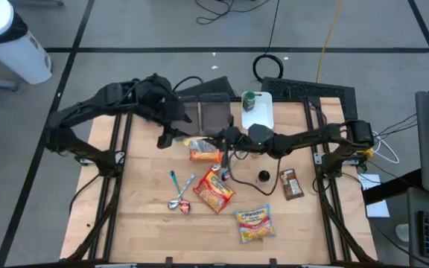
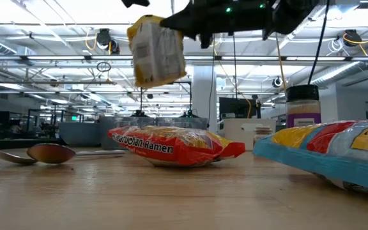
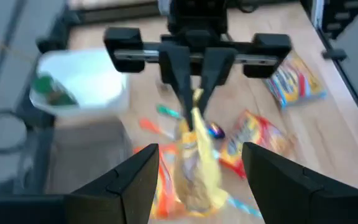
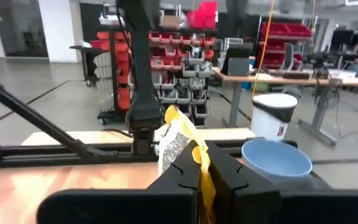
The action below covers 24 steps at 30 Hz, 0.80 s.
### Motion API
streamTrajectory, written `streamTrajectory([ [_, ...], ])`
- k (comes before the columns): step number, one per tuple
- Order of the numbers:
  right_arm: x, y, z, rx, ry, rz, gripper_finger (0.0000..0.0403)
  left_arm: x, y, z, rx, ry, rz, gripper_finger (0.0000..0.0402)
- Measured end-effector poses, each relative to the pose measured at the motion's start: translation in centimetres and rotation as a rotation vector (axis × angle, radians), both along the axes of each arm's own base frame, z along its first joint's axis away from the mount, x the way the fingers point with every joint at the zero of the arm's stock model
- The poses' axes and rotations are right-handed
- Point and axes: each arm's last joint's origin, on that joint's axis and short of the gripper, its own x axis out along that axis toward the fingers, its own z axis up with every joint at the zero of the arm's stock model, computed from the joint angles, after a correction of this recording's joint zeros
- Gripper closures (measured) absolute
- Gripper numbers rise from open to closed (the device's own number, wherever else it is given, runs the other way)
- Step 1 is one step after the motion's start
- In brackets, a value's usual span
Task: Pick & Place Food Item
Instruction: Put the yellow noodle pack into the right black bin
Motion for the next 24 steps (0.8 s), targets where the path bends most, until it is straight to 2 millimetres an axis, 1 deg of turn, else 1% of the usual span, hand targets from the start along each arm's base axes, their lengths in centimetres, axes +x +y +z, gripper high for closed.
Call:
streamTrajectory([
  [2,-0.7,0.2,0.4,-0.002,-0.014,0.003,0.0403,0.0,0.0,-0.7,0.016,-0.056,0.001,0.0160],
  [5,-1.9,0.5,0.1,0.005,-0.011,0.012,0.0403,0.4,0.1,-2.2,0.029,-0.118,0.004,0.0160],
  [9,-3.2,1.2,-1.0,0.045,-0.001,0.031,0.0403,1.1,0.3,-5.0,0.030,-0.149,0.008,0.0160],
  [12,-3.8,1.7,-1.5,0.065,-0.031,0.047,0.0403,1.6,0.4,-7.4,0.018,-0.136,0.016,0.0160],
  [16,-4.3,1.9,-2.1,0.082,-0.043,0.052,0.0403,2.4,0.6,-9.7,0.003,-0.240,0.009,0.0160],
  [19,-4.4,1.8,-2.5,0.095,-0.033,0.050,0.0403,2.8,0.6,-10.7,-0.030,-0.308,-0.014,0.0160],
  [21,-4.5,1.8,-2.6,0.097,-0.030,0.047,0.0403,2.9,0.5,-10.7,-0.042,-0.355,-0.037,0.0160],
  [24,-4.5,1.6,-2.7,0.098,-0.020,0.027,0.0403,2.9,0.3,-10.8,-0.063,-0.367,-0.059,0.0160],
])
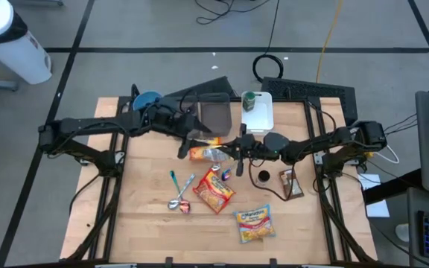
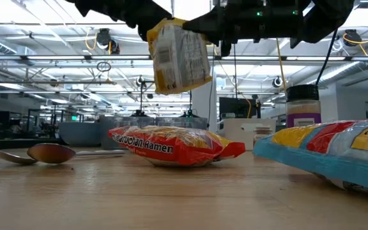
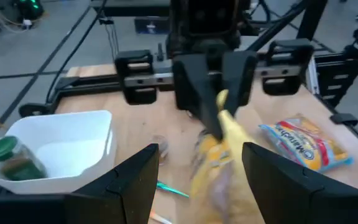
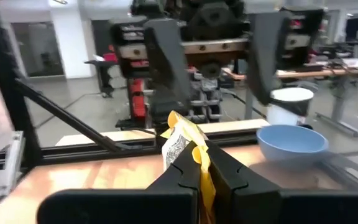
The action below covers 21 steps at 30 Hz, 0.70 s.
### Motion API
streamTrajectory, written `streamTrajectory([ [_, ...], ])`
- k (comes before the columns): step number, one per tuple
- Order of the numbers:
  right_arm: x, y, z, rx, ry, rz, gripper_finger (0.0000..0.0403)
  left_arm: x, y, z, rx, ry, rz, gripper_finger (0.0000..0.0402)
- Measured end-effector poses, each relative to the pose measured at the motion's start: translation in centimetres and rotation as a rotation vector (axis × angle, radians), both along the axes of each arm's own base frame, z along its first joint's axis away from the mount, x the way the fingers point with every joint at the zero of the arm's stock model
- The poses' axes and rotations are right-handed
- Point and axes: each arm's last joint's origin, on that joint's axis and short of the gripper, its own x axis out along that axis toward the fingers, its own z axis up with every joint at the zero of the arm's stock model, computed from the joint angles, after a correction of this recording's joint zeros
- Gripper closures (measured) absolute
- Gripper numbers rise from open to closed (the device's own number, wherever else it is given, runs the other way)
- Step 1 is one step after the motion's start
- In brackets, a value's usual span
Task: Pick & Place Food Item
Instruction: Put the yellow noodle pack into the right black bin
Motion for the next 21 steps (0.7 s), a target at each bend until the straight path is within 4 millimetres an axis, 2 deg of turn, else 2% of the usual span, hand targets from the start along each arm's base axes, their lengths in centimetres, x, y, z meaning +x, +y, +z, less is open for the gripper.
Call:
streamTrajectory([
  [10,0.0,-0.2,-0.4,-0.026,0.040,-0.058,0.0403,-1.4,-0.5,1.9,-0.020,-0.076,-0.026,0.0160],
  [21,-0.1,-1.1,0.6,-0.031,-0.062,-0.087,0.0403,-1.7,-0.6,2.7,-0.063,-0.123,-0.011,0.0160],
])
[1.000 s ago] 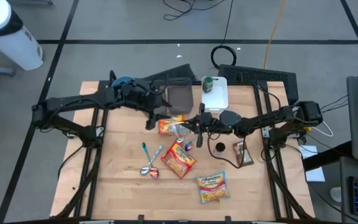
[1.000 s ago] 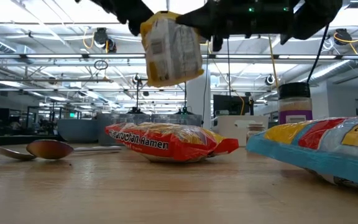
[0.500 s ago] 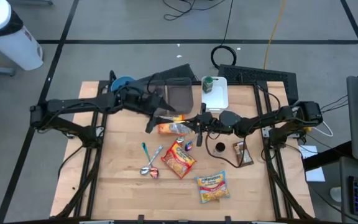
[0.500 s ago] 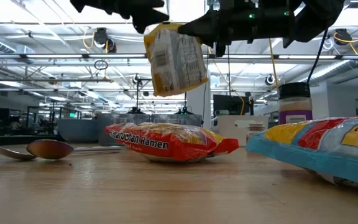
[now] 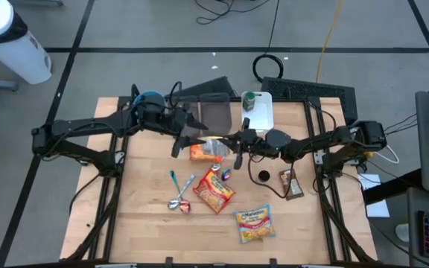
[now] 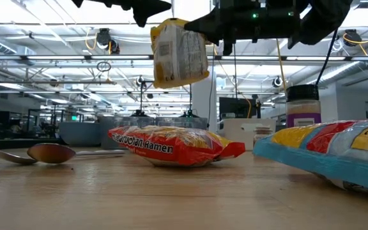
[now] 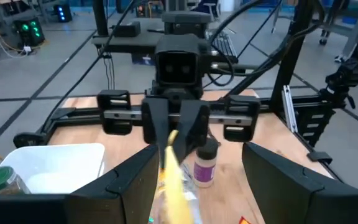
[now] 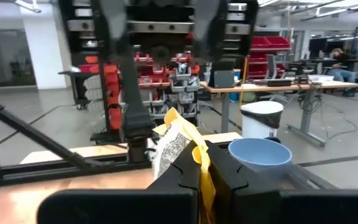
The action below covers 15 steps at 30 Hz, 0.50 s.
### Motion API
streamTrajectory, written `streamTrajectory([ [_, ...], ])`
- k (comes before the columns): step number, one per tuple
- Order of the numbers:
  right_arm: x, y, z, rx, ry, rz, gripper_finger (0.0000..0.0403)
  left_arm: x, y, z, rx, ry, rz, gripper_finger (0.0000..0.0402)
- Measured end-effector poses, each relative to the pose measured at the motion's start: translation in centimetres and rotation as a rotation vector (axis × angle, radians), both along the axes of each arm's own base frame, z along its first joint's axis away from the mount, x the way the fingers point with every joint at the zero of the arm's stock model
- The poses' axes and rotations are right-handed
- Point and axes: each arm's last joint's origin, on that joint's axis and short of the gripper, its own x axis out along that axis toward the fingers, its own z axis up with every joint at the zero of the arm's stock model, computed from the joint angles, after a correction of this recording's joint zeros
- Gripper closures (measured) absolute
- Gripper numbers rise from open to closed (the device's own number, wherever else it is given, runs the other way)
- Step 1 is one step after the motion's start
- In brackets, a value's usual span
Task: Pick & Place Food Item
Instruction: Put the yellow noodle pack into the right black bin
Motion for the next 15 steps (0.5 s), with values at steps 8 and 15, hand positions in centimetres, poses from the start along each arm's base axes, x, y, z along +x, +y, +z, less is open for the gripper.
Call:
streamTrajectory([
  [8,0.0,-0.1,0.3,0.011,-0.024,0.016,0.0403,1.0,0.4,-1.2,0.024,0.055,0.072,0.0160],
  [15,0.2,0.0,0.6,0.008,-0.020,0.037,0.0403,2.3,0.8,-2.1,0.044,0.201,0.086,0.0160],
])
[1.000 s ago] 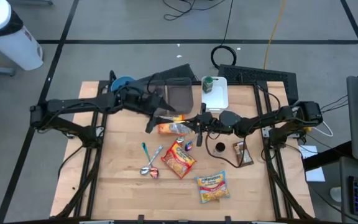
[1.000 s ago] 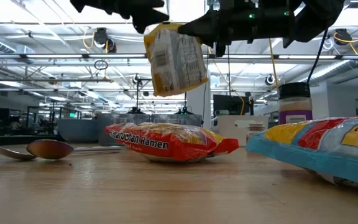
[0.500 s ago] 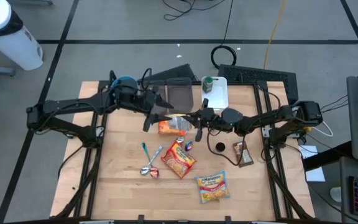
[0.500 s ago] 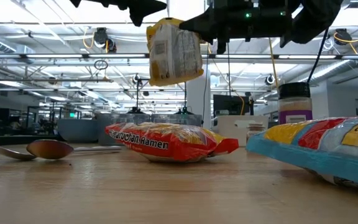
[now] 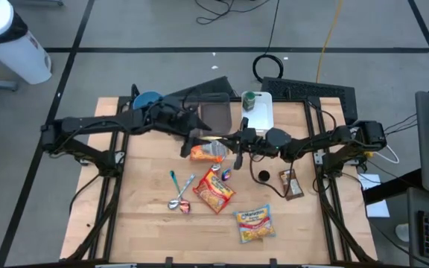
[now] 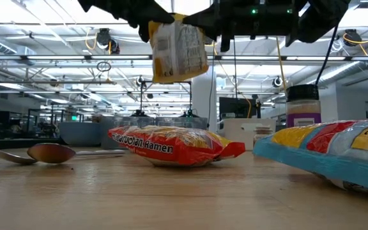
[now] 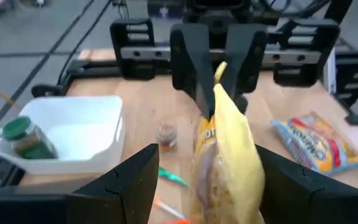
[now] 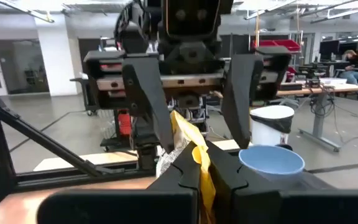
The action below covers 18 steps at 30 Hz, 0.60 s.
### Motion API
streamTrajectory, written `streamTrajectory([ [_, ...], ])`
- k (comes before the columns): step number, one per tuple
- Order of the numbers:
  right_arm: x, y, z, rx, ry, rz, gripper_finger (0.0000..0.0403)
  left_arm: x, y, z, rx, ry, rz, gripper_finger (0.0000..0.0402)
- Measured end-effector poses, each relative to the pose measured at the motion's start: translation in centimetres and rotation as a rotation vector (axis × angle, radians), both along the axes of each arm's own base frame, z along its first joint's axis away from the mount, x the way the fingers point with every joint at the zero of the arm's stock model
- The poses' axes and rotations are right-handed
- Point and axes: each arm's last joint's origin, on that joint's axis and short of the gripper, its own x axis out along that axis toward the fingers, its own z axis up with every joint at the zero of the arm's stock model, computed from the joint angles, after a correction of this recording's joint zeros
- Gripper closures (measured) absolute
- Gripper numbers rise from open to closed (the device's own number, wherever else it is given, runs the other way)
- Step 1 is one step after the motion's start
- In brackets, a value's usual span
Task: Pick & Place Food Item
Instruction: Put the yellow noodle pack into the right black bin
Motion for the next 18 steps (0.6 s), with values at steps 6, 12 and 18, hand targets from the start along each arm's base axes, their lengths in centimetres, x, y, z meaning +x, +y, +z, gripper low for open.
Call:
streamTrajectory([
  [6,0.0,0.0,-0.1,0.001,0.010,-0.012,0.0403,1.1,0.3,1.5,0.004,0.049,-0.007,0.0160],
  [12,0.0,0.0,-0.1,-0.002,0.011,-0.010,0.0403,2.3,0.5,1.5,-0.022,0.162,-0.010,0.0160],
  [18,0.0,0.0,-0.2,-0.006,0.021,-0.011,0.0403,2.8,0.7,1.1,-0.022,0.206,0.006,0.0160],
])
